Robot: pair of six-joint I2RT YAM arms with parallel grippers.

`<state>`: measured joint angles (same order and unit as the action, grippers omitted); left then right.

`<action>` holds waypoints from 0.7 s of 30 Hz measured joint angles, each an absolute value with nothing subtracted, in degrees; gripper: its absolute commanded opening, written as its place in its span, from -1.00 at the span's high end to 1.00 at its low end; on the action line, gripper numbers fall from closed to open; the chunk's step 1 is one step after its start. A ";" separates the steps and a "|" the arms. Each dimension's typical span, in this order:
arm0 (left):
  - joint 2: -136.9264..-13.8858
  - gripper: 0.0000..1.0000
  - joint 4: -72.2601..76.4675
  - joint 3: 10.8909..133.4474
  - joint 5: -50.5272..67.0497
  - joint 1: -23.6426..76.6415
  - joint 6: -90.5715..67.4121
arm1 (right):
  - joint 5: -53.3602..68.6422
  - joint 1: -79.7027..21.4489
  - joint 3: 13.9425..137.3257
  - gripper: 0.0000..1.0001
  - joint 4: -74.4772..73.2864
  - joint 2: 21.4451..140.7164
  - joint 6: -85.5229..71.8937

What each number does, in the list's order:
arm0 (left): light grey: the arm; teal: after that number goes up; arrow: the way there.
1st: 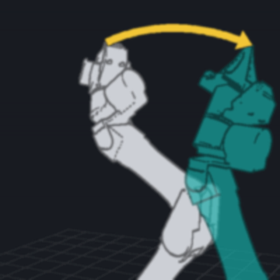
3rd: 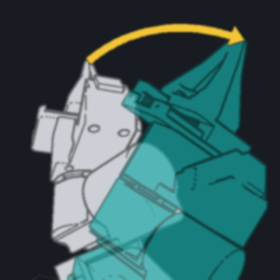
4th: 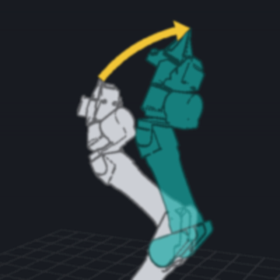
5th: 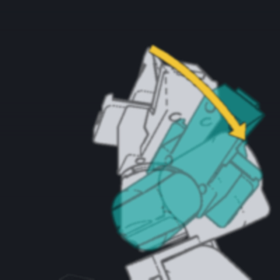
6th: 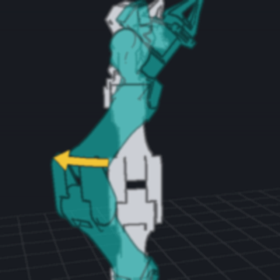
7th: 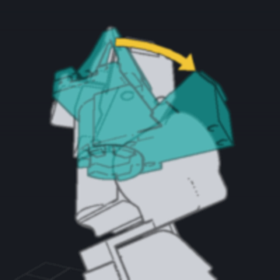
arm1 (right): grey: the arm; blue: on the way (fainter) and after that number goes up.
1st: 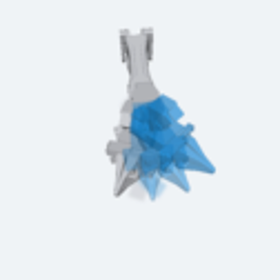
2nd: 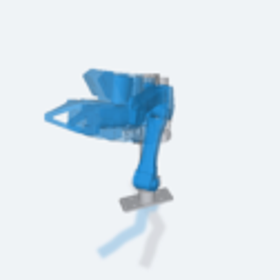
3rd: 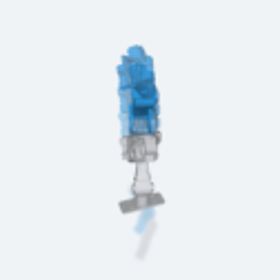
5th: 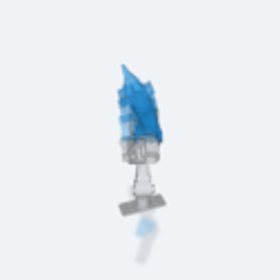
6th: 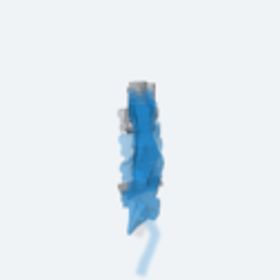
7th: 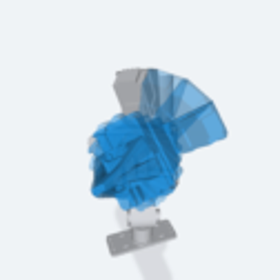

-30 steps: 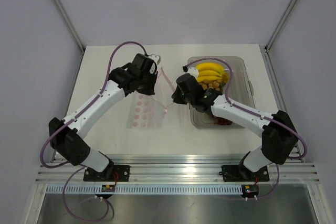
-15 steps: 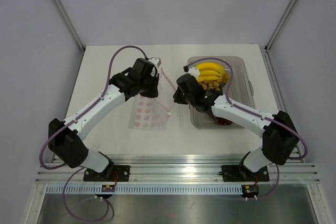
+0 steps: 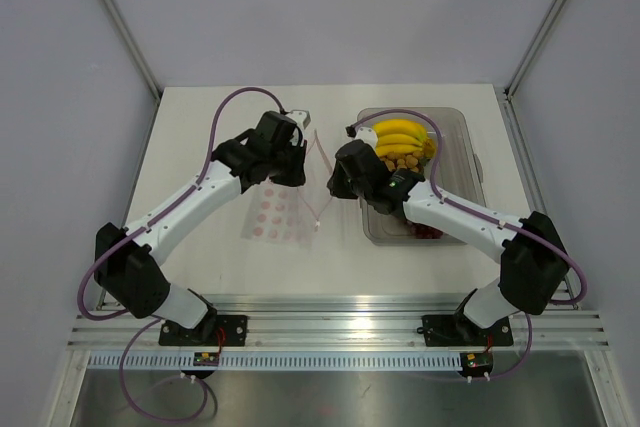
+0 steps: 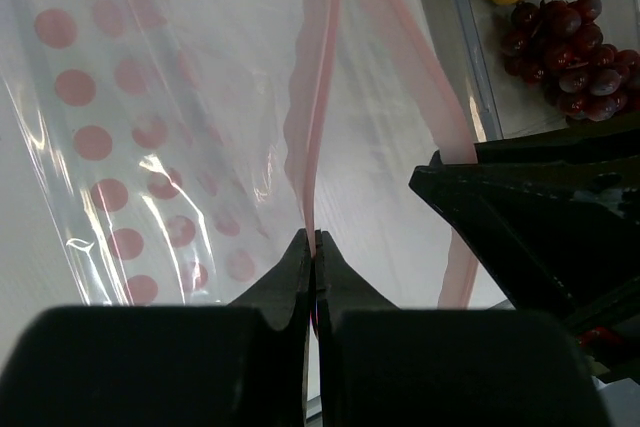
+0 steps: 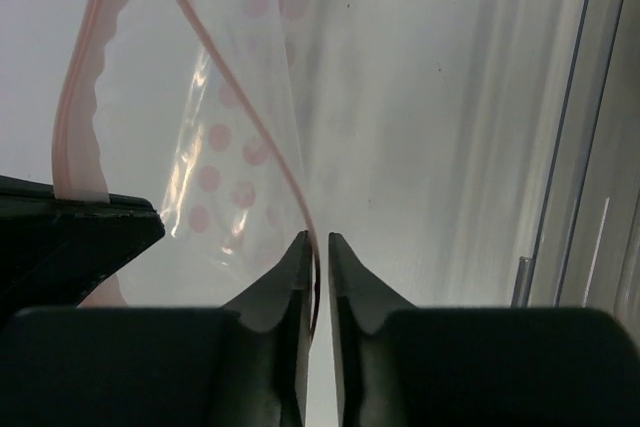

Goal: Place the food in the zip-top bag and seal the zipper
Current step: Open the zipper of the food storage bag at the center of the board.

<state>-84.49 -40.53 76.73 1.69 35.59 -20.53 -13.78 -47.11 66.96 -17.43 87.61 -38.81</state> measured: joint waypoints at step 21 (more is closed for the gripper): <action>-84.49 0.37 -36.18 69.63 3.64 36.01 -26.59 | -11.25 -47.11 67.05 1.00 -14.37 87.83 -42.06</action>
<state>-84.49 -36.18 69.63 3.64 36.01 -26.59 -11.25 -47.11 67.05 -14.37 87.83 -42.06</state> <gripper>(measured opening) 0.346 0.011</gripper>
